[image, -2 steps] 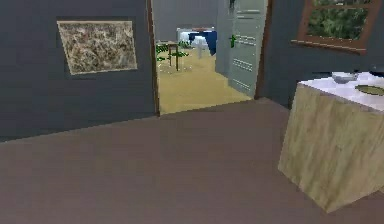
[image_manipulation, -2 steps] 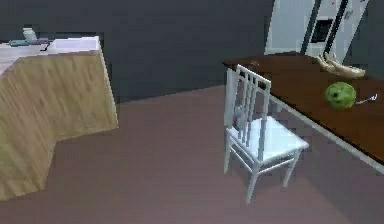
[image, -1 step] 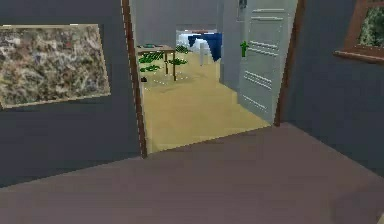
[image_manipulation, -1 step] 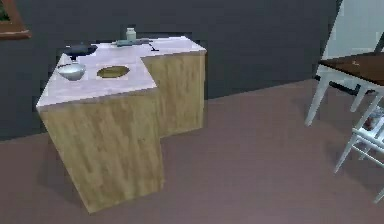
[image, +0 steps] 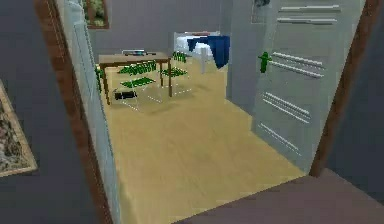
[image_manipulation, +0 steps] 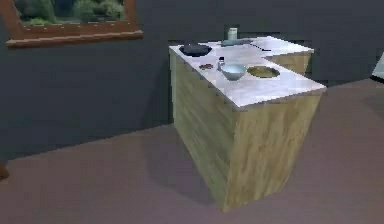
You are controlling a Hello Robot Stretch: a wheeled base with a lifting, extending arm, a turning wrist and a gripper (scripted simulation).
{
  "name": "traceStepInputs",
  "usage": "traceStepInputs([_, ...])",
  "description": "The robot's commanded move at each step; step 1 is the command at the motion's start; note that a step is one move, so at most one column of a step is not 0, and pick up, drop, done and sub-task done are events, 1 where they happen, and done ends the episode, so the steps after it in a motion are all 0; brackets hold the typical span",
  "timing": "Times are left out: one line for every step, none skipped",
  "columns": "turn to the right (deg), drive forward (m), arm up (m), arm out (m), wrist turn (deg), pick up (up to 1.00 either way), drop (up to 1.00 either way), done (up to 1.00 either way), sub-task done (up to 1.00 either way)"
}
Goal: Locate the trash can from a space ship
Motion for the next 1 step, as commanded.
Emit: traceStepInputs([0.0, 0.85, 0.0, 0.0, 0.0, 0.0, 0.0, 0.0, 0.0])
